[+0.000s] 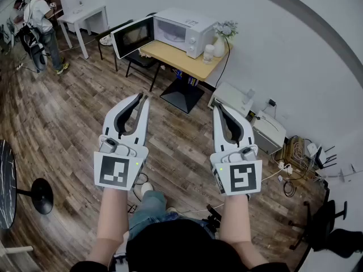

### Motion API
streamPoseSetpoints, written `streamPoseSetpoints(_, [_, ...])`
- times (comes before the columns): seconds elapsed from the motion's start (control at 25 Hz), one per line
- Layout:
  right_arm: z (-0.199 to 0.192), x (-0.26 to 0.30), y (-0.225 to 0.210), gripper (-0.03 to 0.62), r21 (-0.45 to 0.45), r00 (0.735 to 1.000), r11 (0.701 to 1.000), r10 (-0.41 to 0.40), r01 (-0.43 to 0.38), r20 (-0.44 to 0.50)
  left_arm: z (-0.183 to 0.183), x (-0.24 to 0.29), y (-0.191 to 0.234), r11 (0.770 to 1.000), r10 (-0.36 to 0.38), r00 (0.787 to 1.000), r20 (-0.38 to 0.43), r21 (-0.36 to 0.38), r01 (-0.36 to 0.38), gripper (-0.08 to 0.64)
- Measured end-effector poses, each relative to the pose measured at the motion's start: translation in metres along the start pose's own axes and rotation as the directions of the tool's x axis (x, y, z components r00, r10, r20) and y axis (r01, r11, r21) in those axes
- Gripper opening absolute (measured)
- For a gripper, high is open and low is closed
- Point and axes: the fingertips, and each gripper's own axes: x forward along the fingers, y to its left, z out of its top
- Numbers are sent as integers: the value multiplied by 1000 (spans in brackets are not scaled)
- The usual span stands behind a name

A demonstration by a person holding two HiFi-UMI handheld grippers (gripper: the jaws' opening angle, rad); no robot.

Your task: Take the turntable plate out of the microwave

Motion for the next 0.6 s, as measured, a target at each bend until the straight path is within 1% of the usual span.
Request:
streamPoseSetpoints(0.32, [6, 6, 9, 15, 0, 1000, 1000, -11, 11, 17, -1, -7, 16, 1000, 10, 1000, -3, -12, -10, 38])
streamPoseSetpoints(0.52, [-5, 19, 6, 15, 31, 999, 999, -34, 34, -1, -9, 2, 29, 1000, 12, 1000, -1, -17, -12, 38])
streamPoseSetpoints(0.6, [-12, 27, 7, 17, 32, 999, 999, -39, 40, -22, -19, 7, 35, 1000, 4, 1000, -20, -26, -5, 40])
